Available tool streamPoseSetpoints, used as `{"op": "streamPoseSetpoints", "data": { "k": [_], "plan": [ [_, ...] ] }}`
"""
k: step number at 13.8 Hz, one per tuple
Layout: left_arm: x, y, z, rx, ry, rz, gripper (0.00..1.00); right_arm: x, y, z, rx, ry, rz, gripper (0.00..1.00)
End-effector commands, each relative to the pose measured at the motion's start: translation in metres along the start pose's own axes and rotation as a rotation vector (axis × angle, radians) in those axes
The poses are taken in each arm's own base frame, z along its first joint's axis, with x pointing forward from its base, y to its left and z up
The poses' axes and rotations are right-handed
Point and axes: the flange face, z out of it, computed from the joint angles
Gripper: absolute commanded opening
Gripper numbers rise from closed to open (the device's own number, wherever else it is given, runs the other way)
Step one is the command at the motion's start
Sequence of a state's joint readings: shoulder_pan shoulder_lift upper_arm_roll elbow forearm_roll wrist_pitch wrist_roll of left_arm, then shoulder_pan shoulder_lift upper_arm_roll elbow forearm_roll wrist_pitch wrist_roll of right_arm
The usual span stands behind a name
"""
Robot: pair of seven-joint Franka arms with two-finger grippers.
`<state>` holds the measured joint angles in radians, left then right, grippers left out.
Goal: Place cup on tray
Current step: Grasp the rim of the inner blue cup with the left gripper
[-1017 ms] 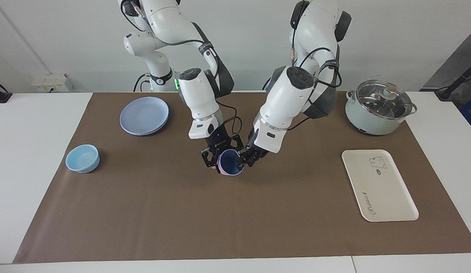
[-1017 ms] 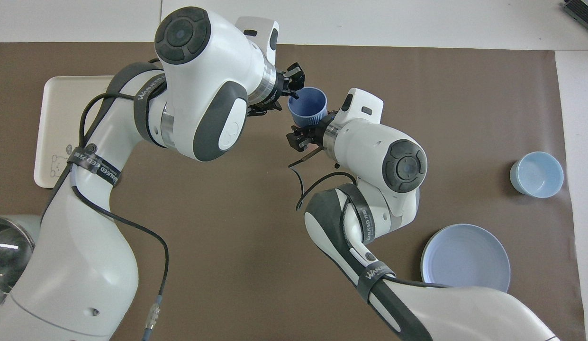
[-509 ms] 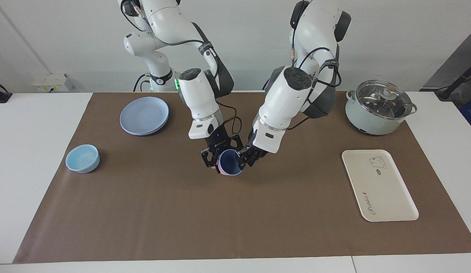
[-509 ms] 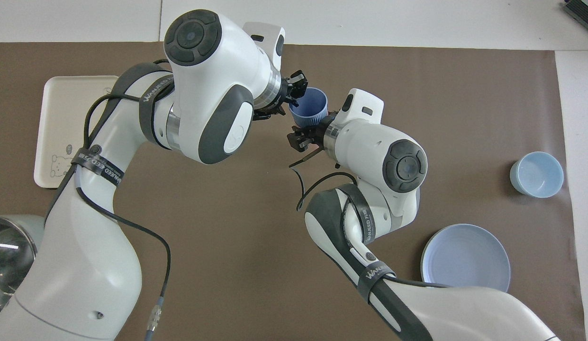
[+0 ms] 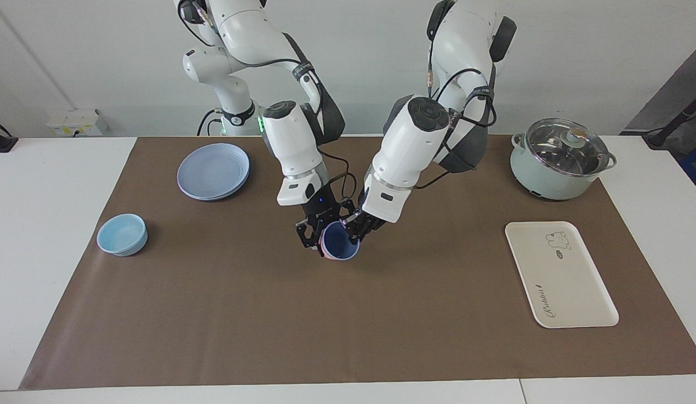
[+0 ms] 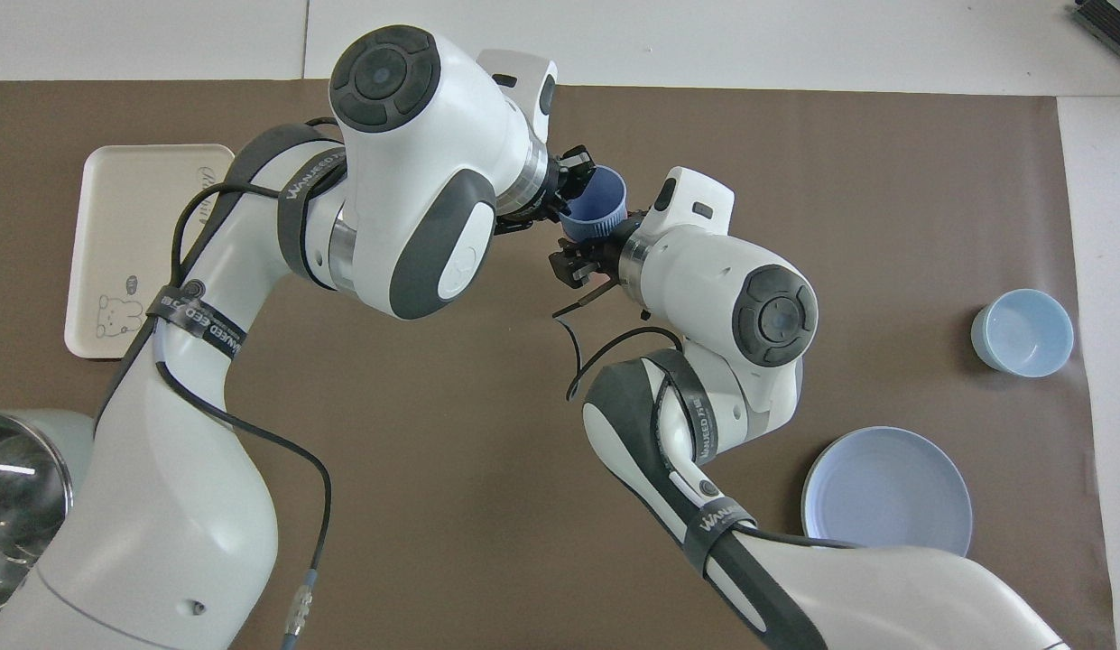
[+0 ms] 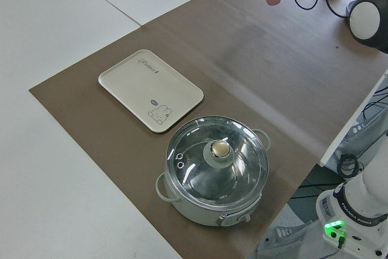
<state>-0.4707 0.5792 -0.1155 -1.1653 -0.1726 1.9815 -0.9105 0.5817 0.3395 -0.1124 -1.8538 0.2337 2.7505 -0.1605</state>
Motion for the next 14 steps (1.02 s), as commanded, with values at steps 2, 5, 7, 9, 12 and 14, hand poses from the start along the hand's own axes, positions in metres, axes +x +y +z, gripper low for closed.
{"op": "streamPoseSetpoints", "data": {
  "k": [2, 5, 7, 9, 12, 14],
  "plan": [
    [-0.006, -0.001, -0.004, 0.025, -0.006, -0.009, 0.0, -0.002, -0.001, -0.009, -0.011, 0.005, 0.016, 0.0],
    [-0.007, 0.001, -0.005, 0.022, -0.008, -0.009, 0.0, -0.002, 0.0, -0.009, -0.012, 0.007, 0.017, 0.0],
    [-0.007, 0.002, -0.006, 0.017, -0.008, -0.01, 0.0, -0.002, -0.001, -0.009, -0.011, 0.007, 0.015, 0.0],
    [-0.009, 0.006, -0.011, -0.004, -0.017, -0.016, 0.0, -0.002, -0.001, -0.009, -0.011, 0.007, 0.015, 0.0],
    [-0.006, 0.005, -0.019, -0.015, -0.032, -0.031, 0.0, -0.002, 0.0, -0.009, -0.011, 0.007, 0.016, 0.0],
    [-0.002, 0.007, -0.033, -0.039, -0.029, -0.038, 0.0, -0.002, 0.001, -0.009, -0.013, 0.007, 0.017, 0.0]
  ]
}}
